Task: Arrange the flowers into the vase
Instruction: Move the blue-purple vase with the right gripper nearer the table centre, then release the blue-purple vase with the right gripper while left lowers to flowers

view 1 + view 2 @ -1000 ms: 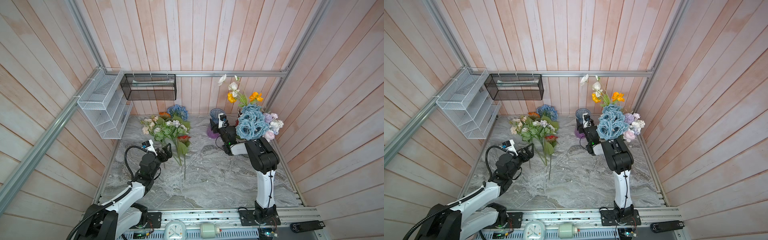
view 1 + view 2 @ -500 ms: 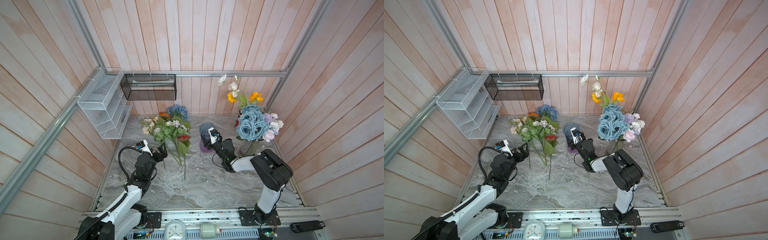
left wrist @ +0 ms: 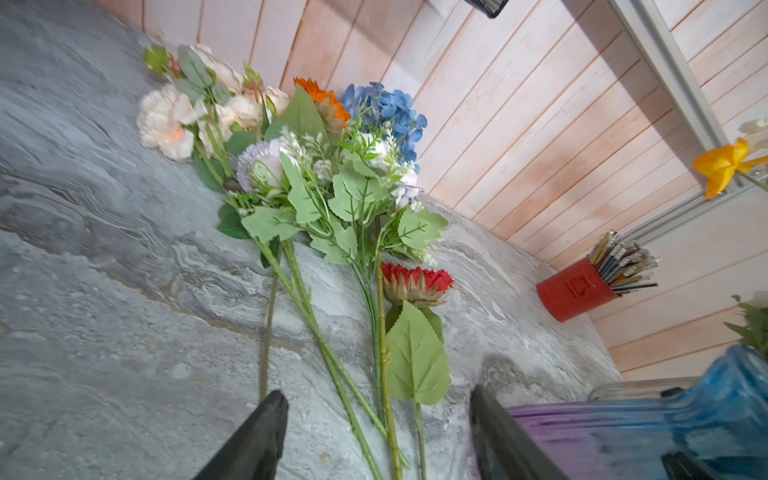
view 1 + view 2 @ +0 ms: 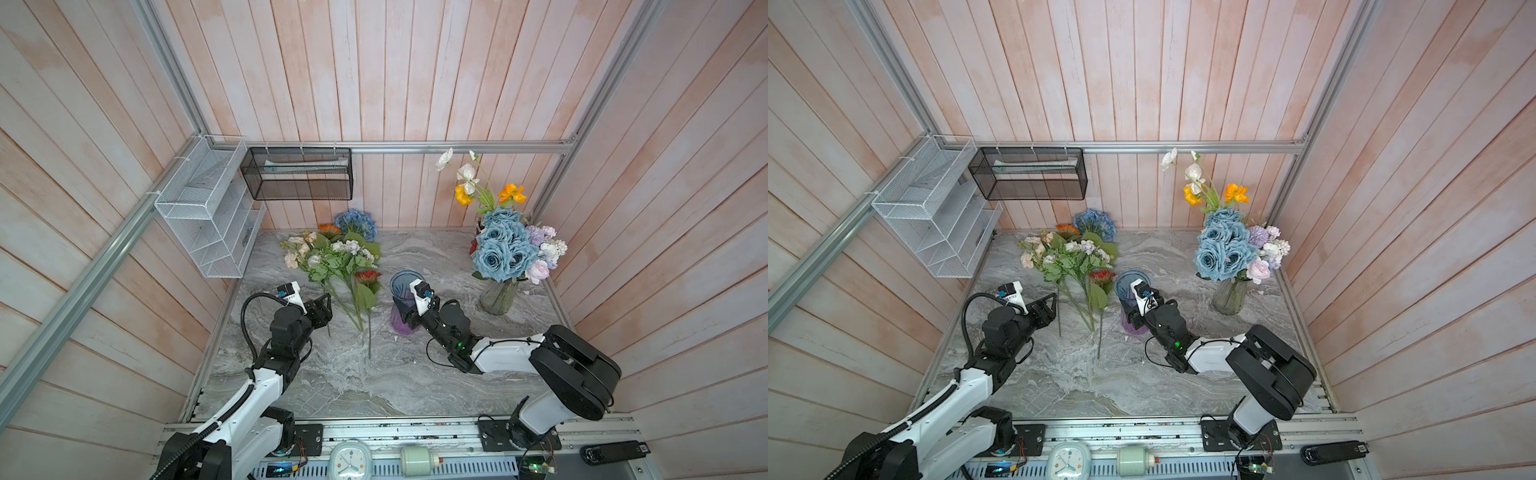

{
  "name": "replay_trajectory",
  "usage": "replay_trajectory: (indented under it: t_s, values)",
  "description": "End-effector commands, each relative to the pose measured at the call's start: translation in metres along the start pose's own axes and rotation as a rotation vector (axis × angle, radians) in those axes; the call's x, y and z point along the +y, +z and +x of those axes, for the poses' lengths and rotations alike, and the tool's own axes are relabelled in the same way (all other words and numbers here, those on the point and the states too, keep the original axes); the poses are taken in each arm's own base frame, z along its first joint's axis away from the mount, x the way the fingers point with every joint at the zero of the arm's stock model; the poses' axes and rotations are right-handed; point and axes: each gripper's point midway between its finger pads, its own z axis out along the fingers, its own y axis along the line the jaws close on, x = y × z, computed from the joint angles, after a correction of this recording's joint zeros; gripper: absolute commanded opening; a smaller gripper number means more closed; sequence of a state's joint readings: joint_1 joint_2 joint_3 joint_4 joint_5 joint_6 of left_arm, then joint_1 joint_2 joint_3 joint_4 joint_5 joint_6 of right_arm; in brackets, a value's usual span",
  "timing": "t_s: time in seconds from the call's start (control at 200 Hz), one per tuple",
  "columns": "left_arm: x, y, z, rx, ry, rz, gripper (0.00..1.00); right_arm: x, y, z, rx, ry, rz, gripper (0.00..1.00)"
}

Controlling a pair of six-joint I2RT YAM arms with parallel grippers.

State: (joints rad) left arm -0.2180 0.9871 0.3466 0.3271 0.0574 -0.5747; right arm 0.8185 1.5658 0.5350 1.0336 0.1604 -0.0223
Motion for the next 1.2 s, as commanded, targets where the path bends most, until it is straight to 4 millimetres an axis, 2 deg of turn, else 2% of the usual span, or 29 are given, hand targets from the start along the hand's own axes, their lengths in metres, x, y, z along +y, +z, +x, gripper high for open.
replay_trajectory:
  t_s: [0.0,0.1,0.165,0.285,0.475,0.6,0.815,1.005,1.135,1.195]
  values:
    - [-0.015,0.008,0.006,0.076,0.013,0.061,0.69,-0.006,-0.007,-0.003,0.009,0.010,0.025,0.76]
    - [-0.018,0.020,0.009,0.113,0.008,0.068,0.67,-0.004,-0.013,-0.006,0.013,0.031,0.007,0.92]
    - [-0.019,0.030,0.011,0.129,-0.001,0.062,0.67,-0.003,-0.020,-0.008,0.017,0.041,-0.005,0.98]
    - [-0.023,0.051,0.012,0.156,-0.016,0.049,0.71,0.001,-0.033,-0.011,0.049,0.059,-0.040,0.98]
    - [-0.027,0.091,0.023,0.205,0.007,-0.008,0.71,0.003,-0.061,-0.010,0.094,0.085,-0.075,0.98]
    - [-0.016,0.112,0.031,0.225,0.000,-0.072,0.64,-0.013,-0.076,-0.009,0.101,0.089,-0.026,0.98]
    - [0.005,0.134,0.053,0.258,-0.034,-0.143,0.62,-0.059,-0.086,0.003,0.125,0.204,0.092,0.98]
    - [-0.003,0.149,0.065,0.305,-0.047,-0.110,0.59,-0.078,-0.091,0.008,0.099,0.224,0.141,0.98]
    - [-0.010,0.150,0.072,0.320,-0.033,-0.101,0.59,-0.081,-0.091,0.009,0.103,0.225,0.147,0.98]
    - [-0.013,0.148,0.074,0.331,-0.024,-0.097,0.56,-0.080,-0.090,0.010,0.107,0.226,0.145,0.98]
